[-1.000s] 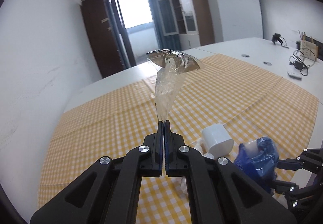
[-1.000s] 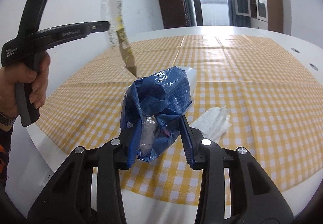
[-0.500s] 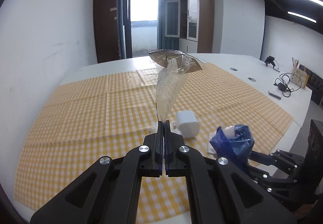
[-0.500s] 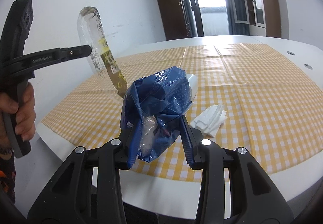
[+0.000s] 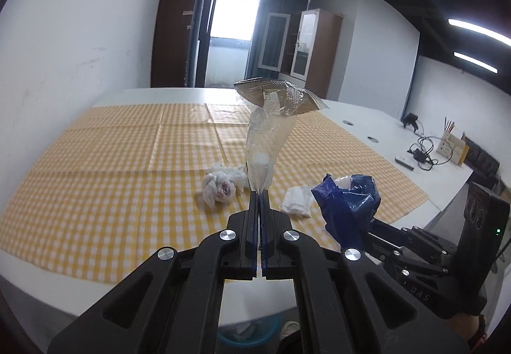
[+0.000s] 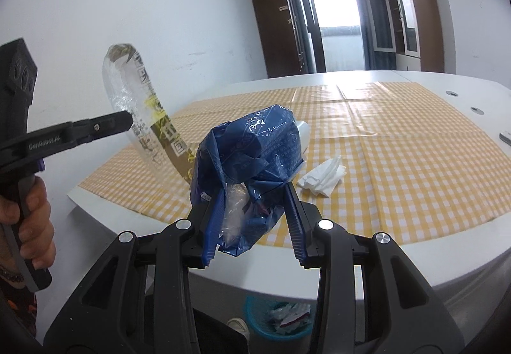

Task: Collect trash
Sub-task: 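Carry the bottle and blue bag off the table down over the basket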

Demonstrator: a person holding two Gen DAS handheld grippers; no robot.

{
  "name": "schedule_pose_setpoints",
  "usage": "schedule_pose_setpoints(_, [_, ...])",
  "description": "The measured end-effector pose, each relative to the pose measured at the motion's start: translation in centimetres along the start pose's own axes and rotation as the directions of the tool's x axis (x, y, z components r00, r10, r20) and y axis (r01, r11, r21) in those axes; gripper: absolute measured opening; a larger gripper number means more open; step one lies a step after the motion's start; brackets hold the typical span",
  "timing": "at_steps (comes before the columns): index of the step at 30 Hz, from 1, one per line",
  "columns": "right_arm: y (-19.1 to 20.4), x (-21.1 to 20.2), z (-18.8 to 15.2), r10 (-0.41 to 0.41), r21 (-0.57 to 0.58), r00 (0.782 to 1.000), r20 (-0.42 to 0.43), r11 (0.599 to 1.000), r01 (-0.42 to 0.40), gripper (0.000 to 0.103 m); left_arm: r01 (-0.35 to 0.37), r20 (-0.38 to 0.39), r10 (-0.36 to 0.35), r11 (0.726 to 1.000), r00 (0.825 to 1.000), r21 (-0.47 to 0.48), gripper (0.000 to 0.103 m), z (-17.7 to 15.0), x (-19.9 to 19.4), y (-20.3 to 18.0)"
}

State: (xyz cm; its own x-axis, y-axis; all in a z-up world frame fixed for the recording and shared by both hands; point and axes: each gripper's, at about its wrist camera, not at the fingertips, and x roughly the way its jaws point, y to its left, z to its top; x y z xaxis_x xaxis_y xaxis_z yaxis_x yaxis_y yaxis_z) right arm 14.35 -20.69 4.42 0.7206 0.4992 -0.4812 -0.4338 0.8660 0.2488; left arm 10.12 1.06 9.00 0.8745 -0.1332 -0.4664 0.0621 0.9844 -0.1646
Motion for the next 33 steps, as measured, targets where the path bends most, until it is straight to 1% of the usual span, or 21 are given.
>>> schedule_pose_setpoints(3, [0.4,-1.4,-1.1,-0.004,-0.018,1.0,0.005,1.0,0.004,0.035,0.029,0.012,-0.028,0.999,1.0,-0.037,0.0,-1.7,-1.5,-0.1])
schedule_pose_setpoints(7, [0.4,-2.7,-2.6,0.004,-0.024,1.0,0.004,1.0,-0.003,0.035,0.056,0.024,-0.055,0.997,0.998,-0.044,0.0,-3.8,-3.4,-0.5])
schedule_pose_setpoints(16, [0.9,-4.3,-6.8,0.007,-0.045,0.999,-0.041,0.999,-0.009,0.035,0.074,-0.013,-0.076,0.994,0.997,-0.081,0.0,-8.7,-5.1,0.2])
schedule_pose_setpoints(21, [1.2,-4.5,-9.4,0.013,-0.042,0.997,-0.082,0.999,-0.017,0.035,0.085,-0.039,-0.089,0.992,0.995,-0.093,0.0,-11.4,-5.2,0.2])
schedule_pose_setpoints(23, [1.2,-4.2,-10.4,0.008,-0.044,0.994,-0.107,0.999,-0.013,0.035,0.085,-0.066,-0.091,0.992,0.994,-0.091,0.0,-12.6,-4.8,0.2])
schedule_pose_setpoints(29, [1.1,-2.6,-13.8,-0.007,-0.044,0.981,-0.195,0.999,-0.002,0.035,0.08,-0.139,-0.092,0.992,0.986,-0.093,0.0,-16.1,-3.1,0.3])
schedule_pose_setpoints(33, [0.9,-0.6,-15.8,-0.02,-0.043,0.966,-0.258,0.999,0.009,0.035,0.076,-0.183,-0.092,0.993,0.979,-0.091,0.0,-18.2,-1.3,0.4])
